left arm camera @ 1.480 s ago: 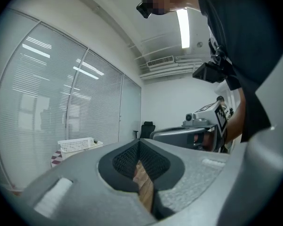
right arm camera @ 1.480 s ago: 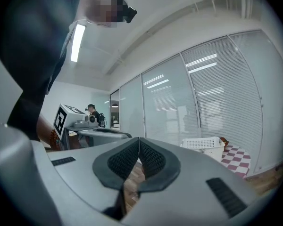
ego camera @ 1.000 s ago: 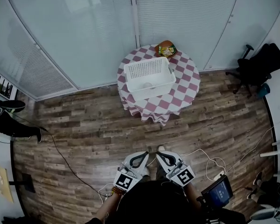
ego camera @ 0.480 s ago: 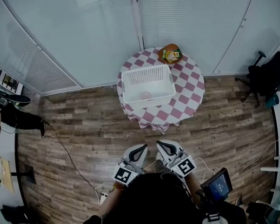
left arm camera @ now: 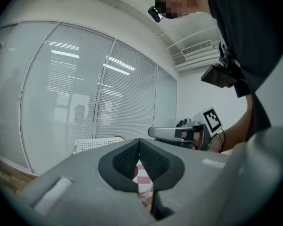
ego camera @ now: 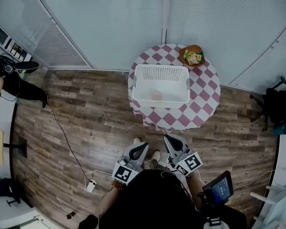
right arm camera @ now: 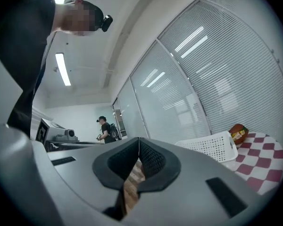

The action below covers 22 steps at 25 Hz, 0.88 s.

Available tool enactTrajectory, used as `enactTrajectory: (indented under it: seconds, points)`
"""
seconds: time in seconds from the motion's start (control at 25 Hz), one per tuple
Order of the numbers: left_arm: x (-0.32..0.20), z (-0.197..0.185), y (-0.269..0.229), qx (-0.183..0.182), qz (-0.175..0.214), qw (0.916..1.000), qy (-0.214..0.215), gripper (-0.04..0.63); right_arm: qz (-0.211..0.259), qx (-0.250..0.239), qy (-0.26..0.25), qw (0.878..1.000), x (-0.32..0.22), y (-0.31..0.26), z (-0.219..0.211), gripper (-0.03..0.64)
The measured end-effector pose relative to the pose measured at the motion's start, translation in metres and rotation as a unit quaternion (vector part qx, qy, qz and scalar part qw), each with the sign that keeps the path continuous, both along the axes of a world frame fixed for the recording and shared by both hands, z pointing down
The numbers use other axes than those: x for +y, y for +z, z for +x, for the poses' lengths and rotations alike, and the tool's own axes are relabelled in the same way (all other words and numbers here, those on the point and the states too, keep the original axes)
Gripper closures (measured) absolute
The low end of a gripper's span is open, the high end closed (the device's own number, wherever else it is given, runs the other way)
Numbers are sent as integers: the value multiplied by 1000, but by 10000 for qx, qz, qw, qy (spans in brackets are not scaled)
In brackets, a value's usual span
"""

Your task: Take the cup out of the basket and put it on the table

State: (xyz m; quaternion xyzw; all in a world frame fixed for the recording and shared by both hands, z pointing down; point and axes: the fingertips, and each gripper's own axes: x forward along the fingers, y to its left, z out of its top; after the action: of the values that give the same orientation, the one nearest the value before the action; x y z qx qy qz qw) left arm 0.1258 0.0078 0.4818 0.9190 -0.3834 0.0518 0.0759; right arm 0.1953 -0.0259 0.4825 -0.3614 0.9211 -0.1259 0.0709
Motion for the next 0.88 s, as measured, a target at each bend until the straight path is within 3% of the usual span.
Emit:
enactTrajectory:
  seconds: [0.28,0.44,0.6,0.76,0.88]
  points:
    - [-59,-16,12,227,-90,9996,-153,592,-67,272,-53,9996,-58,9,-7,606]
    - [-105,-17,16,218,-97,9997,79,592,-19,556,42,9984,-97,-3,-2,606]
    - [-155,-31,4,161,209,9990,357,592,206,1167,-74,9929,-143,-10,-4,606]
    - [-193,-63,0,358,121,9991,176,592,337,1854,-494,9808,-197,-10,-13,604]
    - [-208,-92,13,481,-89,9988,-42,592,385,2780,-1069,9538,-235,10,-23,603]
